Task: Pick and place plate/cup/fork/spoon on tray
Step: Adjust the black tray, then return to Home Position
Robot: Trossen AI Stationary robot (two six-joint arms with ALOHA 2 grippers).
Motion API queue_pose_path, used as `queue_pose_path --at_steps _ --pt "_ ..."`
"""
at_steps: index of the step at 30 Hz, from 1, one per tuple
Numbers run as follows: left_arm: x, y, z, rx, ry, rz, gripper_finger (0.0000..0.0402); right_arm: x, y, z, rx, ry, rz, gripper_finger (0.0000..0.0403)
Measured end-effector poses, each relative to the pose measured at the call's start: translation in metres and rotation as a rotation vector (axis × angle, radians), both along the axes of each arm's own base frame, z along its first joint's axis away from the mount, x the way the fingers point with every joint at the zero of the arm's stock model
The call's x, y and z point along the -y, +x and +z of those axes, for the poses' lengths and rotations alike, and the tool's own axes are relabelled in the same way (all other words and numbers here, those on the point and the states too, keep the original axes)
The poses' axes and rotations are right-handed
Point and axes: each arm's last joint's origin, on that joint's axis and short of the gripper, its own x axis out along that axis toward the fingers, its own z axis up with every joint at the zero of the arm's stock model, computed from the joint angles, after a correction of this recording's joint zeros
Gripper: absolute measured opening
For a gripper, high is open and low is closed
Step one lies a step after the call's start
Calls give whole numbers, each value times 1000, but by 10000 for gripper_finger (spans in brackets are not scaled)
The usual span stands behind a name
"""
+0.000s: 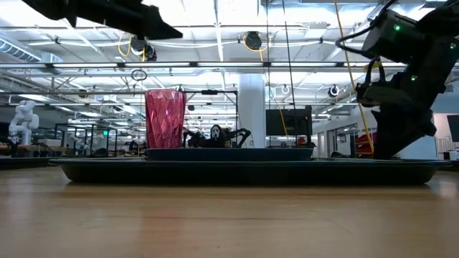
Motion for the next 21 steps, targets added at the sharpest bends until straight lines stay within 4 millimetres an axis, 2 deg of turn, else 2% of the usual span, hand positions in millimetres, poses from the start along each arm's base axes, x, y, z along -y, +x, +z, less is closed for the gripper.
queue_pose_path --at_steps 6,12,17,21 --pt "19 -18 15 54 -8 -73 56 5 -3 12 45 -109 58 93" --pt "30 -38 21 84 -105 -181 56 12 13 48 226 -303 219 93" --pt "33 -43 12 9 -235 -244 56 12 26 79 493 -528 410 93" --pt "35 -45 -3 -104 -334 -272 56 9 24 91 602 -593 533 93"
